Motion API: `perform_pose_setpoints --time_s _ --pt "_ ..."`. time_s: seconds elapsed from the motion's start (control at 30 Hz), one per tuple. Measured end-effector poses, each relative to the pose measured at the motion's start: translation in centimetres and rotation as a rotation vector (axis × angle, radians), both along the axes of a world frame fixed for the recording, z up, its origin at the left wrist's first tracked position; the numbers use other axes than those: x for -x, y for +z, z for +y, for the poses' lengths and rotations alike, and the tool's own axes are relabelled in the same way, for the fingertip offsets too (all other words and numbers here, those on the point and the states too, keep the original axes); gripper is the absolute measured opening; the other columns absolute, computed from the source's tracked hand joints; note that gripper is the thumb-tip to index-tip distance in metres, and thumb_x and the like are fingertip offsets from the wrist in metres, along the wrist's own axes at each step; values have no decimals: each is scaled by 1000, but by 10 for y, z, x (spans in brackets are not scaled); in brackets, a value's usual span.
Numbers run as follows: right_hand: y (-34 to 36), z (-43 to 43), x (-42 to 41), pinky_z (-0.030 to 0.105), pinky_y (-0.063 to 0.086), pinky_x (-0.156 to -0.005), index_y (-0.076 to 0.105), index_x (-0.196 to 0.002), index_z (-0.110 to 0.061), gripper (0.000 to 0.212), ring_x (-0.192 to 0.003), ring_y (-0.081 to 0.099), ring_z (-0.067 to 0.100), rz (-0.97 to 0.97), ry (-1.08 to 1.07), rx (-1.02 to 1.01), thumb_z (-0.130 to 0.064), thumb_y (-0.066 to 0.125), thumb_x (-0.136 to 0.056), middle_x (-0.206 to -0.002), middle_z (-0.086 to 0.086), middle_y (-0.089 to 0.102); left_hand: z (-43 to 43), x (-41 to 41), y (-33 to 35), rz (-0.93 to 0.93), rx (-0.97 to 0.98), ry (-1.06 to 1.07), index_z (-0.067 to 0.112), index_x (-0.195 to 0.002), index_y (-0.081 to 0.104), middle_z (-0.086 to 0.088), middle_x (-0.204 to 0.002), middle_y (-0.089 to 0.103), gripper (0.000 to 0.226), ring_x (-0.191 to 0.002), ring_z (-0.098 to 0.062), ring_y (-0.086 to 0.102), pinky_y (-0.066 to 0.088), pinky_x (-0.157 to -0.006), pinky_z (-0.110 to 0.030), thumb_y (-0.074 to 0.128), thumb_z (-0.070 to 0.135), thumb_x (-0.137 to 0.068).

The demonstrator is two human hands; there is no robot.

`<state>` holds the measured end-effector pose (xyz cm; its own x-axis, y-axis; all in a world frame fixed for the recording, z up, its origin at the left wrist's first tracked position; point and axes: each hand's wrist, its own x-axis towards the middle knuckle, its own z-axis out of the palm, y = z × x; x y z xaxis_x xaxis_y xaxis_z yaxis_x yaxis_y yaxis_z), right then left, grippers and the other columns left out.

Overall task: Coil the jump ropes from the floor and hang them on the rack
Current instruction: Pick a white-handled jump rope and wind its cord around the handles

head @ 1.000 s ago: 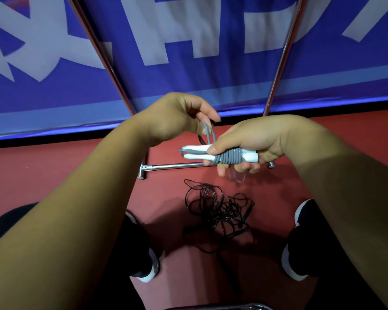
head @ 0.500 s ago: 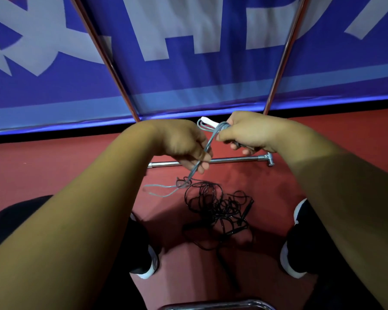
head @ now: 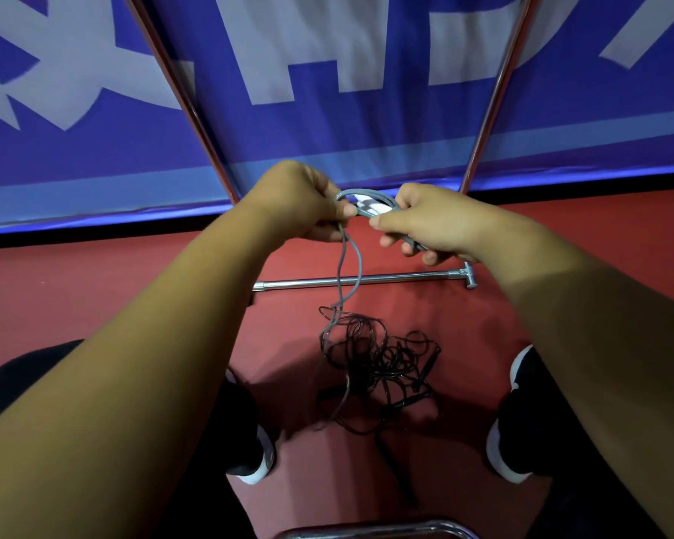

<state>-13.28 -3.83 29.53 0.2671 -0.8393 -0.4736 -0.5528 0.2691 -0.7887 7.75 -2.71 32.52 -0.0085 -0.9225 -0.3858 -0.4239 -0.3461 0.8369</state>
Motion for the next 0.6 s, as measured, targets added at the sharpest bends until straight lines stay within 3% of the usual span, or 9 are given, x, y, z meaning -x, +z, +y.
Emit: perform_pose_setpoints --time_s 0.07,0.17,0.23,0.3,0.4,0.53,0.6 --pt "0 0 2 25 37 -47 54 -99 -20 22 -61 54 14 34 22 17 -34 72 -99 -100 7 81 0 -2 8 -6 35 -11 -4 -91 75 -20 -79 75 23 -73 -27 76 65 -70 -30 89 10 -79" --pt "1 0 2 25 35 -47 53 -93 -19 24 -61 53 14 6 -19 31 -33 72 -100 -99 10 80 -1 -3 12 -505 214 -200 11 -77 73 -6 -64 74 29 -59 -15 73 58 -66 -22 93 32 -76" --pt "2 -1 3 23 32 -47 53 -93 -19 25 -62 52 13 -59 -69 14 -33 73 -100 -93 9 77 -2 1 6 -798 344 -273 14 -75 68 -3 -62 71 28 -63 -20 71 54 -66 -27 85 36 -82" --pt "5 -1 1 21 29 -45 58 -99 -16 24 -62 53 11 -155 -93 -30 -35 73 -101 -93 7 72 -3 4 -4 -879 422 -200 12 -83 63 -9 -70 68 18 -69 -32 69 58 -68 -38 71 26 -89" --pt "8 -1 -5 19 29 -44 59 -106 -13 36 -60 53 9 -283 -140 -61 -48 68 -102 -101 8 70 -2 5 -13 -807 449 -60 9 -92 64 -15 -75 68 15 -63 -37 68 61 -60 -46 56 22 -95" --pt "12 -2 -5 19 29 -47 57 -113 -18 44 -59 52 11 -364 -242 -106 -61 58 -103 -97 7 69 -3 7 -5 -459 375 -39 9 -86 70 -12 -60 66 30 -42 -18 63 54 -43 -30 59 32 -102" --pt "11 -3 -3 20 30 -49 58 -123 -18 50 -59 53 12 -366 -272 -116 -65 54 -103 -96 7 70 -4 6 -1 -400 333 -68 15 -84 73 -5 -59 61 32 -44 -15 59 51 -51 -28 60 39 -102"
